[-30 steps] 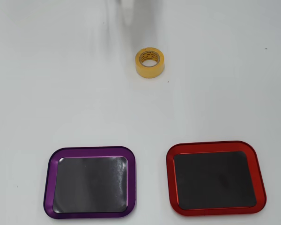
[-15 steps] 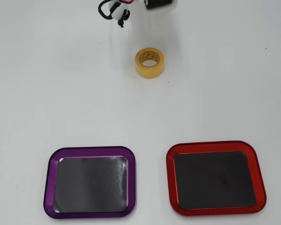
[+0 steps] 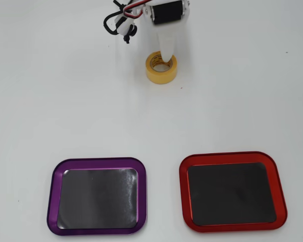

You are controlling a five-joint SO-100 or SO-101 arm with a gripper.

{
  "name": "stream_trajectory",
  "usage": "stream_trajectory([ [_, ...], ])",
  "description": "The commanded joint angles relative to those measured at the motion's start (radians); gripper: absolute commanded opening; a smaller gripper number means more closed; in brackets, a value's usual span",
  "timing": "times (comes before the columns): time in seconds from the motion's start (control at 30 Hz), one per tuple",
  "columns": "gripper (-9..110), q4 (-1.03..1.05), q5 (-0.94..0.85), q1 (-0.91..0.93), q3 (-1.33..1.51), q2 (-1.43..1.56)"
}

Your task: Grasp a tape and put it in the right purple dish.

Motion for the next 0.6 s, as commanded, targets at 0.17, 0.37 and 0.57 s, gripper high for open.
stream_trajectory([
  [0.17, 12, -0.167, -0.006, 0.000, 0.161, 0.005],
  [0.37, 11, -0.216, -0.006, 0.000, 0.206, 0.005],
  [0.57, -2, -0.281, -0.028, 0.000, 0.207, 0.003],
])
